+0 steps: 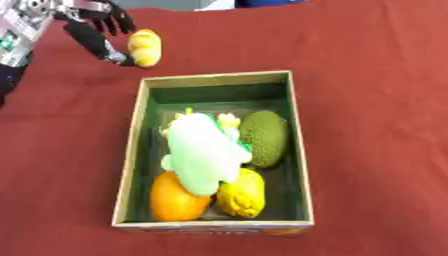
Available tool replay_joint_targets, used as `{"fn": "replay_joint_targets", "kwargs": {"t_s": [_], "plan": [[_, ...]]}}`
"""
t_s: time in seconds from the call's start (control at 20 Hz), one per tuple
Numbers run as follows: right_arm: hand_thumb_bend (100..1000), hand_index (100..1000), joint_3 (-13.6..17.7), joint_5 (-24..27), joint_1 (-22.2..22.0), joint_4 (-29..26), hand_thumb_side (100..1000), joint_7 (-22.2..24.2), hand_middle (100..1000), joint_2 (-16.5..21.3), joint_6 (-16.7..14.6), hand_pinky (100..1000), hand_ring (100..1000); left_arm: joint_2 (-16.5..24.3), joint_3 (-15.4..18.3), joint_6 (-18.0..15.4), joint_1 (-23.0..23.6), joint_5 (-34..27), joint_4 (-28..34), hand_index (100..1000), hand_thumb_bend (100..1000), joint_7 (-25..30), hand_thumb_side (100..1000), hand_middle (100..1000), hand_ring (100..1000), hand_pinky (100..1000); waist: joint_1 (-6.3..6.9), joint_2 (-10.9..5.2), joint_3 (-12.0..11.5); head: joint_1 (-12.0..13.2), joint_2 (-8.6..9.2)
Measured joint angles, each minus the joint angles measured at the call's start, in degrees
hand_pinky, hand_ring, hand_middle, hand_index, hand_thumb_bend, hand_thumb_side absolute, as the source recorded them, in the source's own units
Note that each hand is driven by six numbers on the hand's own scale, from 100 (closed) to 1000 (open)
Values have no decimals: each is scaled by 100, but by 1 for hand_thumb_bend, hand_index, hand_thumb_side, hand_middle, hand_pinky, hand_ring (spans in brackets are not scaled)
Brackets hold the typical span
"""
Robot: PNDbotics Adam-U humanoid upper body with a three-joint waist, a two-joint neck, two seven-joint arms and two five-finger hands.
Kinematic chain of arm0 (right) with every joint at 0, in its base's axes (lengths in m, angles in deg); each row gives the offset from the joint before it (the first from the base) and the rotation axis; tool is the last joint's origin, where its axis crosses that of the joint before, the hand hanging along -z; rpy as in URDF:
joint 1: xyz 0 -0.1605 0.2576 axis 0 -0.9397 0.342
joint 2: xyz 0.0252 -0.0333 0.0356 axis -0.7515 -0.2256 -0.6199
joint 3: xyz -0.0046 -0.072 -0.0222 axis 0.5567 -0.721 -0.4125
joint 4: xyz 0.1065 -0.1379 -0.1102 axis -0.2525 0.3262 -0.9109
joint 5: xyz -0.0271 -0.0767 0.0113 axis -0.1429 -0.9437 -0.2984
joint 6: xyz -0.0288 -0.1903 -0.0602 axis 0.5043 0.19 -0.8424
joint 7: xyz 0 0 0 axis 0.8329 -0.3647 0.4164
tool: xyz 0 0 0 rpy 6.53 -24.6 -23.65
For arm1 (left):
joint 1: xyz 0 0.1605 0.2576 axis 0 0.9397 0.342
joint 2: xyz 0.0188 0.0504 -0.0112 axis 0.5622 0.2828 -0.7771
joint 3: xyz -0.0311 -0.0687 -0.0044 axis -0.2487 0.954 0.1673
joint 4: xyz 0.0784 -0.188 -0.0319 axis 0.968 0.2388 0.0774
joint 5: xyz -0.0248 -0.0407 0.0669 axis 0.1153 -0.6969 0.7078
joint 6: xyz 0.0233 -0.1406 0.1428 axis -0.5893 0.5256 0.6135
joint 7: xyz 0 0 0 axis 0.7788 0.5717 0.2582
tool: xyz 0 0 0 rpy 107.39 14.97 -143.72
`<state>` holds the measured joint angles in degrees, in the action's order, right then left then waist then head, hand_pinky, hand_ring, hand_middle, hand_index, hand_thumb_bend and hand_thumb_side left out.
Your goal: Pick up objects on the table and place them in the box.
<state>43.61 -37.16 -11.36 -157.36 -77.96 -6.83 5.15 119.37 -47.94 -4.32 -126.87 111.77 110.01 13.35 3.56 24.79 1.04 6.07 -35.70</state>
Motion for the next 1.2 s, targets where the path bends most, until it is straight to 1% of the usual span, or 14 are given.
{"fn": "replay_joint_targets", "kwargs": {"t_s": [0.1,0.15,0.25,0.45,0.55,0.65,0.75,0.95,1.1,1.2], "plan": [[100,870,-2,-1,36,0,529,5,786,-5,20,792,728,-70,77,-124,-35,140,-237,883,371,-142,340,797,821,844,-19,19,16,22,5],[100,870,-3,-1,37,0,528,5,786,-6,23,792,728,-99,114,-191,-49,216,-359,884,365,-214,346,795,819,842,-31,32,20,34,15],[100,870,-3,-1,45,0,525,9,784,-23,30,792,728,-161,201,-332,-95,365,-596,885,362,-366,329,794,815,839,-55,54,35,44,51],[100,870,-3,-3,60,0,521,13,784,-51,36,792,727,-229,404,-612,-220,661,-949,900,373,-667,333,806,817,840,-90,91,41,52,93],[100,870,-3,-4,60,0,519,13,783,-55,38,792,727,-266,514,-702,-271,809,-1044,910,407,-824,344,808,818,840,-117,111,41,54,102],[100,869,-3,-5,60,0,517,13,783,-57,39,792,727,-289,591,-758,-319,959,-1111,905,426,-981,361,806,820,839,-132,131,37,54,103],[100,870,-3,-7,48,0,513,10,783,-65,46,792,727,-315,623,-785,-364,1103,-1171,879,432,-1127,345,784,808,833,-146,143,19,40,104],[100,870,-1,-10,-8,0,513,-1,783,-67,68,792,727,-316,648,-819,-541,1289,-1196,855,399,-1243,317,739,777,824,-186,144,-60,8,94],[100,870,-1,-10,-26,0,514,0,783,-101,76,793,727,-316,698,-818,-690,1283,-1082,844,371,-1241,295,714,758,818,-187,144,-80,-17,86],[100,870,-1,-10,-24,0,513,8,783,-104,83,793,727,-316,728,-789,-729,1241,-997,843,372,-1237,292,712,756,818,-185,144,-81,-18,86]]}}
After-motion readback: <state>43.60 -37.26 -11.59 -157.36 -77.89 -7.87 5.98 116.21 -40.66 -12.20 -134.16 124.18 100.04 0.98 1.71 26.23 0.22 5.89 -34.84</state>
